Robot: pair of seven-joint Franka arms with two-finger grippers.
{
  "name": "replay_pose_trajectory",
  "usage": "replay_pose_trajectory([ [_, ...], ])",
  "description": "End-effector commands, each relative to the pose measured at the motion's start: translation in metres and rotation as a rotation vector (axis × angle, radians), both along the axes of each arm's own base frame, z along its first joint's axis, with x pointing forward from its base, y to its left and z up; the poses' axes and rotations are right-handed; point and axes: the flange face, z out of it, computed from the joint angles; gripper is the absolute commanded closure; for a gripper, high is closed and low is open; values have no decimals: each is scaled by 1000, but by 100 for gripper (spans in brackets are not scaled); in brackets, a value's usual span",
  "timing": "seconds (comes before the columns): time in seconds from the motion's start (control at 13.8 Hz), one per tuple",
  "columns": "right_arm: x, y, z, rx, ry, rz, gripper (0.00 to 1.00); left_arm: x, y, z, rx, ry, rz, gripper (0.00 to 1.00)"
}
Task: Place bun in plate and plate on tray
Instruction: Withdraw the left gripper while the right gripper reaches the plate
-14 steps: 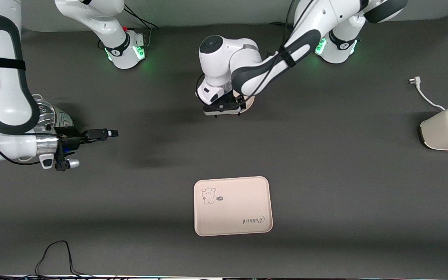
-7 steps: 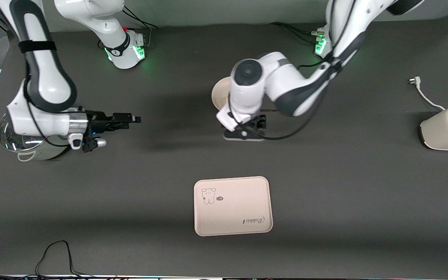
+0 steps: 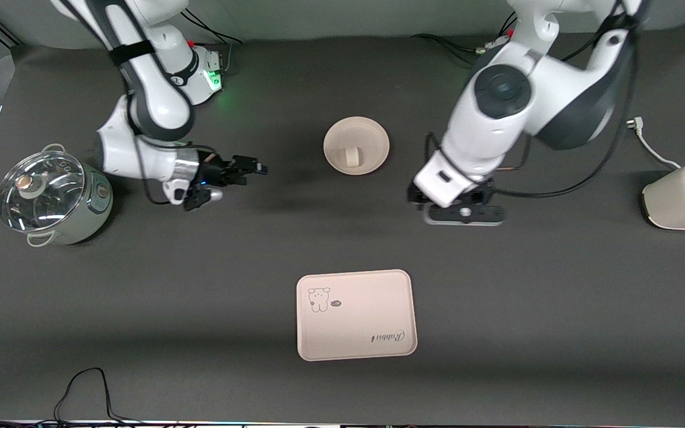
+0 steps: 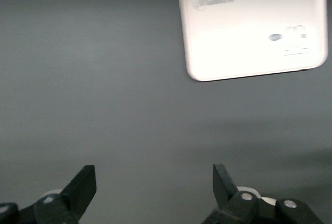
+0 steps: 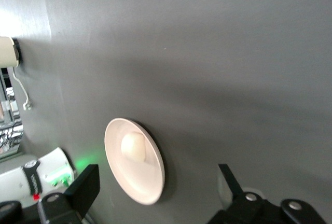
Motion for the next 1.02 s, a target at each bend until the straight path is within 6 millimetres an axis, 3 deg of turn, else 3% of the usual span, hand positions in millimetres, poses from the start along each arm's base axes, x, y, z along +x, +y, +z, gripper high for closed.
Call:
replay_pose_trajectory([
  [0.0,-31,35,-10,-14,-54,-35,1,-1,76,31,31,30,-43,0],
  [0.22,-61,72,-28,-56,-81,-66,2,13,181,47,27,16,-124,0],
  [0.36,-79,87,-47,-98,-103,-77,3,13,223,53,25,7,-89,0],
  [0.51,-95,92,-66,-77,-124,-68,4,9,242,58,31,10,-70,0],
  [0.73,-121,99,-94,-36,-144,-81,8,-8,244,63,35,4,-59,0],
  [0.95,-129,103,-99,-46,-147,-85,11,-10,263,58,28,10,-24,0],
])
